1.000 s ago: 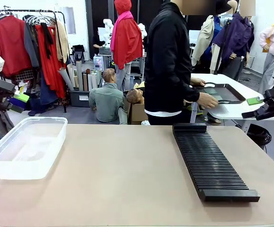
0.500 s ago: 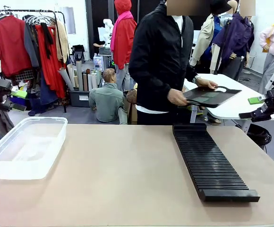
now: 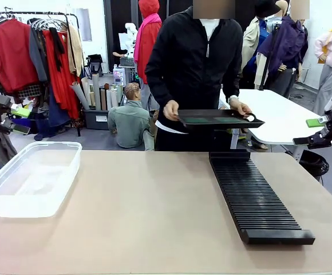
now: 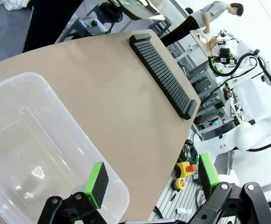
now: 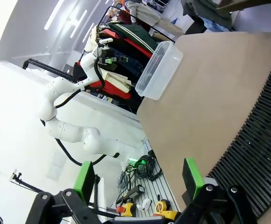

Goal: Sort PCBs into racks and boxes based on the side picked up.
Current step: Pick up the Blank PCB handed by the Human.

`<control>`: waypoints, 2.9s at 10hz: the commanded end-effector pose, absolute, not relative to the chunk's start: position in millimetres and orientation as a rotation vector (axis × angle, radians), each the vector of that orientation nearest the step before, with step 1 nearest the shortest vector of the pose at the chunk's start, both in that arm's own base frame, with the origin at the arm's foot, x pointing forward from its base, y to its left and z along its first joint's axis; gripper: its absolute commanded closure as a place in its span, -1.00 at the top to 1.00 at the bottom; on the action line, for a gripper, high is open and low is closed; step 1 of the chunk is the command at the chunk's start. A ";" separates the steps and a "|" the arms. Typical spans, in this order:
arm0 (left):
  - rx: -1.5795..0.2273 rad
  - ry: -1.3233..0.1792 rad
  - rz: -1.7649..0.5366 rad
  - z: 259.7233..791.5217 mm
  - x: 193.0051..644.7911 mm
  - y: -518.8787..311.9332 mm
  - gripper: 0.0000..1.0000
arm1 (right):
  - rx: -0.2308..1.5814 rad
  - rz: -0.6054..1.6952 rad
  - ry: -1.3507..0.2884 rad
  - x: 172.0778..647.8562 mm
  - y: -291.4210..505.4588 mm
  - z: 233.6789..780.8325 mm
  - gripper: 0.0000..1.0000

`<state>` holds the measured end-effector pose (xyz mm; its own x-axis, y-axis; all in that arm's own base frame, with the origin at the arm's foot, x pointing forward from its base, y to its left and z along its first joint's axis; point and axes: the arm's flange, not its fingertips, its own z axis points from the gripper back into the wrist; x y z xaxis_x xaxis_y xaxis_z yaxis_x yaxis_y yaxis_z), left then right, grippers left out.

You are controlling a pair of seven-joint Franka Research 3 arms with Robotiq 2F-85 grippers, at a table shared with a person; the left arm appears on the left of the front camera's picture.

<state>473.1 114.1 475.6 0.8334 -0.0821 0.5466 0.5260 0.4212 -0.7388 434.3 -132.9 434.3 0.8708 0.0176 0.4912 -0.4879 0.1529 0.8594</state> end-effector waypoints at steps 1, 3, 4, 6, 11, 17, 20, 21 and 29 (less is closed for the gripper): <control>-1.094 -0.484 -0.428 475.2 475.6 118.0 1.00 | 1.384 0.413 -0.426 439.0 -136.7 438.3 1.00; -1.104 -0.488 -0.408 471.8 475.8 122.2 1.00 | 1.363 0.428 -0.420 436.8 -137.5 444.0 1.00; -1.109 -0.485 -0.400 467.3 475.0 124.9 1.00 | 1.352 0.429 -0.424 434.6 -138.6 447.8 1.00; -1.117 -0.482 -0.394 459.4 475.0 127.8 1.00 | 1.324 0.432 -0.433 431.4 -141.8 452.9 1.00; -1.144 -0.477 -0.377 442.0 478.3 134.8 1.00 | 1.316 0.452 -0.461 425.0 -144.7 458.0 1.00; -1.104 -0.446 -0.356 445.0 476.3 130.6 1.00 | 1.334 0.411 -0.453 430.4 -144.2 458.4 1.00; -1.104 -0.446 -0.356 445.0 476.3 130.6 1.00 | 1.334 0.411 -0.453 430.4 -144.2 458.4 1.00; -1.104 -0.446 -0.356 445.0 476.3 130.6 1.00 | 1.334 0.411 -0.453 430.4 -144.2 458.4 1.00; -1.104 -0.446 -0.356 445.0 476.3 130.6 1.00 | 1.334 0.411 -0.453 430.4 -144.2 458.4 1.00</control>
